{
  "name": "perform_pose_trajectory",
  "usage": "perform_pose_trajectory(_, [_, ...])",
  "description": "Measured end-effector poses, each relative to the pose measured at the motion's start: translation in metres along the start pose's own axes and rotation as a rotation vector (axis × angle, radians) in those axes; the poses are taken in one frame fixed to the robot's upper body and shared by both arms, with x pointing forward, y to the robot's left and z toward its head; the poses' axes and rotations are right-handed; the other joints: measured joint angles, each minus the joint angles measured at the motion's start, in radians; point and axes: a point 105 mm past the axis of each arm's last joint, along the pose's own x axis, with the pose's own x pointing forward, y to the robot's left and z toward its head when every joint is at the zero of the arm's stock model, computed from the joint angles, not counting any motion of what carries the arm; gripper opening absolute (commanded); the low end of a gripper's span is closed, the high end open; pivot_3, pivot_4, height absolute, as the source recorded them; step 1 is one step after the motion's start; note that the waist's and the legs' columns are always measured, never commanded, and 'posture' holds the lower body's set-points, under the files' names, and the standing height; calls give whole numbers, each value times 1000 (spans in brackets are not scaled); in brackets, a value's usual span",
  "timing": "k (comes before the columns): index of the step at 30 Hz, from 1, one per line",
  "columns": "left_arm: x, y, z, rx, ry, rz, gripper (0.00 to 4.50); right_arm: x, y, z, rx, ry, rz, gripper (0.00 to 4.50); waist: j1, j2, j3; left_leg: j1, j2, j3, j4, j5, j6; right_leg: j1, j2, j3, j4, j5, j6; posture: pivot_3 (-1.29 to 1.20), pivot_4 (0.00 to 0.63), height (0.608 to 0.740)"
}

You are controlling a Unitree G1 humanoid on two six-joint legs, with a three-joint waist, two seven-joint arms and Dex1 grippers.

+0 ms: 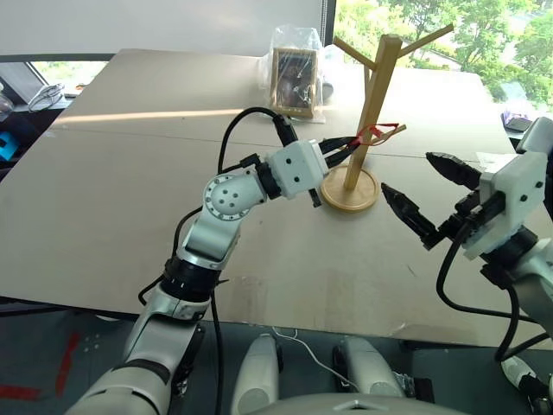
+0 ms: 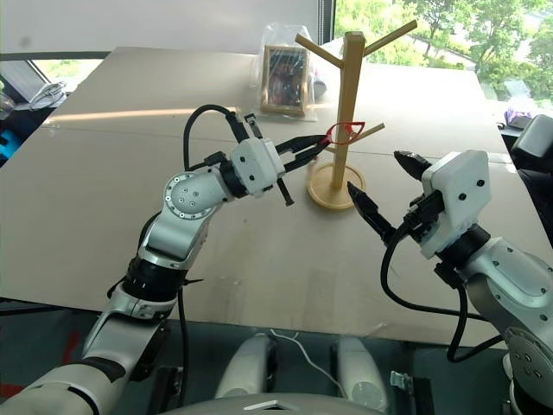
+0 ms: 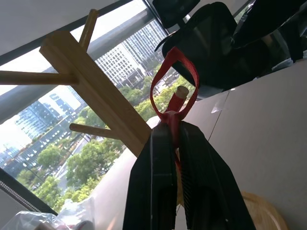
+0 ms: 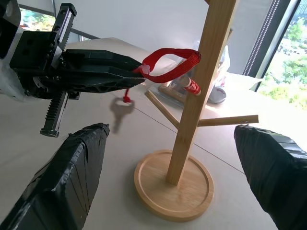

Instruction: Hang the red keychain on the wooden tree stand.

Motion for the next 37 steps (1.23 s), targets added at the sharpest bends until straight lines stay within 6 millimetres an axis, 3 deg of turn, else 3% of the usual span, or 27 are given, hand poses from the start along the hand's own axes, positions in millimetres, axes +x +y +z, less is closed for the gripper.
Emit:
perform_pose_trajectory(13, [10,-7,-21,81,68,-31,35,-2,-1,-2,12,25,-25,4500,0,0,0,0,0,0,0,0,0,0,0,0,0,0,0,0,150,740])
perform_pose_trajectory(17, [10,-6,-22,82,73,-16,1339,-2,-1,-1,11,20,-21,4500,1,0,0,0,0,0,0,0,0,0,0,0,0,0,0,0,150,740])
perform_pose_trajectory(23, [5,-3,-28,-24,109,3,4092,-2,1,-1,3,24,8,4500,-1,0,0,0,0,0,0,0,0,0,0,0,0,0,0,0,150,740])
perform_pose_trajectory(24, [2,-2,-29,-59,118,9,4462,-2,2,-2,1,29,17,4500,-2,0,0,0,0,0,0,0,0,0,0,0,0,0,0,0,150,740])
perform_pose_trajectory(30, [-39,6,-37,-355,227,-41,4462,5,-14,-8,-22,72,68,4500,-5,0,0,0,0,-1,1,0,0,0,0,-1,1,0,0,0,150,740])
perform_pose_trajectory(34, [-94,32,-42,-620,399,-60,4462,6,-25,-16,-35,148,156,4500,-9,1,1,0,1,-1,0,0,0,0,0,-1,0,0,0,0,150,740])
perform_pose_trajectory(37, [-118,47,-35,-692,441,-59,4462,5,-32,-24,-11,196,200,4500,-2,0,1,0,0,-1,0,0,0,0,0,-1,-1,0,0,0,150,740])
